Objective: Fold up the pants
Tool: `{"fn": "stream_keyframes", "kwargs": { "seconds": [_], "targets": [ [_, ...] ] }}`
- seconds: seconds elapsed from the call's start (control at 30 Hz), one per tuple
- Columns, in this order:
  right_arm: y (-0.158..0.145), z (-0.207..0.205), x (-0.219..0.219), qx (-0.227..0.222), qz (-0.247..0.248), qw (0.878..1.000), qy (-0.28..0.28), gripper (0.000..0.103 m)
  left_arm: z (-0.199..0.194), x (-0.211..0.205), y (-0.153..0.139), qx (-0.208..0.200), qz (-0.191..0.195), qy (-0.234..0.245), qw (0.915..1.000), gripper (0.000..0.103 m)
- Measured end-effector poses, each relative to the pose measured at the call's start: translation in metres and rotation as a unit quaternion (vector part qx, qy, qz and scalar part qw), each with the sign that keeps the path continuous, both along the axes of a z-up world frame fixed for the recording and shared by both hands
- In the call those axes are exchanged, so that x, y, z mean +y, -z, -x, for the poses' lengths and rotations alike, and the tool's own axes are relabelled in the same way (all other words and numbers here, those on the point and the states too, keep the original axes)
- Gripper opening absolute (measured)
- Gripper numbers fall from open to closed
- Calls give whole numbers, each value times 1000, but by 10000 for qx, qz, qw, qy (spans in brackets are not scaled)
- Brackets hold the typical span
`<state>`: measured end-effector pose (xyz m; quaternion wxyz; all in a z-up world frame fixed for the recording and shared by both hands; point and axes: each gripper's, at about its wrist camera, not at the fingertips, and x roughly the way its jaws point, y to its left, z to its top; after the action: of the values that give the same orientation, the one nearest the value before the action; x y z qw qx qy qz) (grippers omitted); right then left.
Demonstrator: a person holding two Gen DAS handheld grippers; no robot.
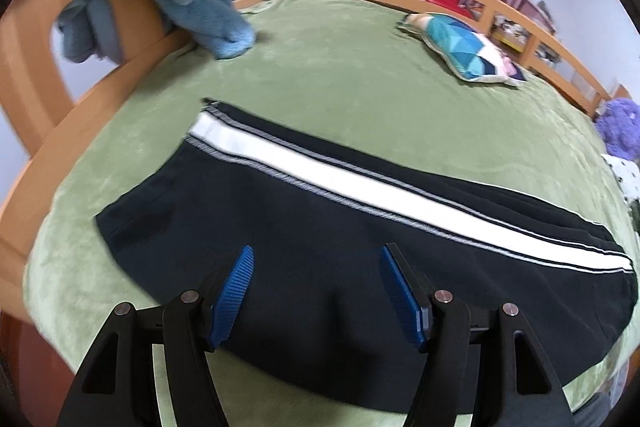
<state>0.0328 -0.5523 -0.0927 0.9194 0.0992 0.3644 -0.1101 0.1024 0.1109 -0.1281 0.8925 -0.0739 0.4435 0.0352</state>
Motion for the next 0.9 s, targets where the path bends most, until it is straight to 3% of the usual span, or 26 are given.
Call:
{"fn": "stream_keyframes", "kwargs": {
  "seconds": [0.1,0.2,0.33,0.47,0.6,0.7,0.77,0.8,0.83,0.9],
  "targets": [
    [-7,-44,62,-60,292,9972,-679,63,-11,-6,1,23,-9,153,9999,64],
    [7,-89,115,-47,122,9921,-1251,63,-22,-8,0,-50,-89,243,9997,63],
    [36,-136,170,417,-169,9857,-1627,63,-37,-12,-7,-240,-174,400,9988,63],
    [53,-164,203,667,-46,9777,-1990,63,-58,-21,-19,-433,-311,666,9964,64],
    [72,-178,210,1001,9,9676,-2318,65,-73,-28,-24,-550,-121,867,9946,64],
    [92,-184,222,1442,76,9514,-2721,66,-70,-31,-22,-602,44,944,9937,64],
    [99,-178,232,1309,510,9496,-2803,58,-68,-30,-18,-629,20,954,9934,64],
    [101,-173,234,1245,645,9491,-2822,27,-67,-28,-15,-623,23,931,9937,64],
    [100,-171,236,1249,780,9470,-2855,6,-67,-27,-13,-612,45,906,9940,64],
    [86,-162,230,964,688,9490,-2921,5,-69,-23,-7,-551,161,852,9947,64]
  ]
}}
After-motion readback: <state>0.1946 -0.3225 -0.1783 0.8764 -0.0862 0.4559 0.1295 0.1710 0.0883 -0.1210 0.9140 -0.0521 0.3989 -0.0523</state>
